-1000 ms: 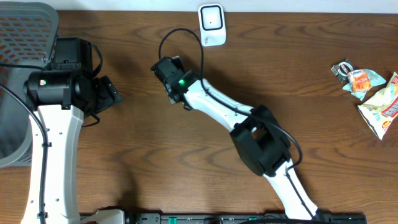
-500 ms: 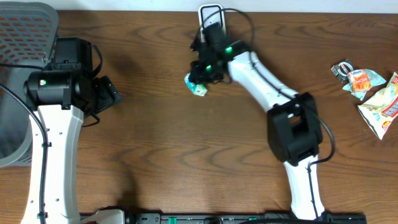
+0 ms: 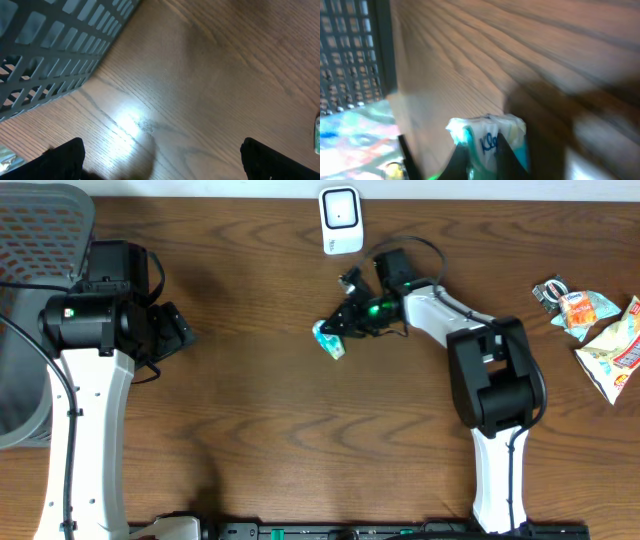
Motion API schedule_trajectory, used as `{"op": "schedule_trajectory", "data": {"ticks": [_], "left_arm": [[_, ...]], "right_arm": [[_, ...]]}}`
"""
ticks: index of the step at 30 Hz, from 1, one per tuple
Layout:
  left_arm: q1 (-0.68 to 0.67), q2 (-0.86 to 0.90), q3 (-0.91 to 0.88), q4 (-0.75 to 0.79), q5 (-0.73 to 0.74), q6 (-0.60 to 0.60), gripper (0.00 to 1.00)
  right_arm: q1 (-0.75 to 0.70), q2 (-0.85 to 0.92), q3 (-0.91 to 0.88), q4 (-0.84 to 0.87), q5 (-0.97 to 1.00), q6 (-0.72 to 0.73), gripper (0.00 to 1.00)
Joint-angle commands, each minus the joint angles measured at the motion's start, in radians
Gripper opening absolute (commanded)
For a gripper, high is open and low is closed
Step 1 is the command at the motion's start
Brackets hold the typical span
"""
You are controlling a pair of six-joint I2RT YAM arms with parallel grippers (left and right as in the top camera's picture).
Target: Scan the item barcode
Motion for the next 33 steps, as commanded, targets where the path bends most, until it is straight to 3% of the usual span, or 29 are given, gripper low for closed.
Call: {"op": "schedule_trajectory", "data": {"ticks": [1, 5, 8, 12, 21, 26, 31, 33], "left_arm": [[0.004, 0.004, 0.004, -0.003, -0.01, -0.009, 0.98], [0.004, 0.004, 0.004, -0.003, -0.01, -0.009, 0.98], [0.004, 0.004, 0.004, -0.003, -0.01, -0.009, 0.98], [0.004, 0.004, 0.004, -0.003, -0.01, -0.009, 0.98], [0.004, 0.004, 0.004, -0.003, -0.01, -0.009, 0.98], [0.004, 0.004, 0.004, -0.003, -0.01, -0.009, 0.98], [0.004, 0.004, 0.004, -0.003, -0.01, -0.009, 0.98], [0.004, 0.004, 0.004, -0.003, -0.01, -0.009, 0.98]], "right_arm": [[-0.056, -0.019, -0.03, -0.043, 0.053, 0.011, 0.22], [-0.1, -0.057, -0.03, -0.142, 0.146, -0.025, 0.38], [-0.12, -0.111, -0.03, -0.233, 0.244, -0.06, 0.57], [-0.121, -0.183, -0.03, -0.301, 0.281, -0.101, 0.65], [-0.056, -0.245, -0.03, -0.291, 0.375, -0.136, 0.99], [-0.003, -0.241, -0.03, -0.278, 0.489, -0.135, 0.99], [0.027, -0.241, -0.029, -0.275, 0.481, -0.116, 0.66], [0.03, -0.242, -0.023, -0.286, 0.461, -0.109, 0.61]]}}
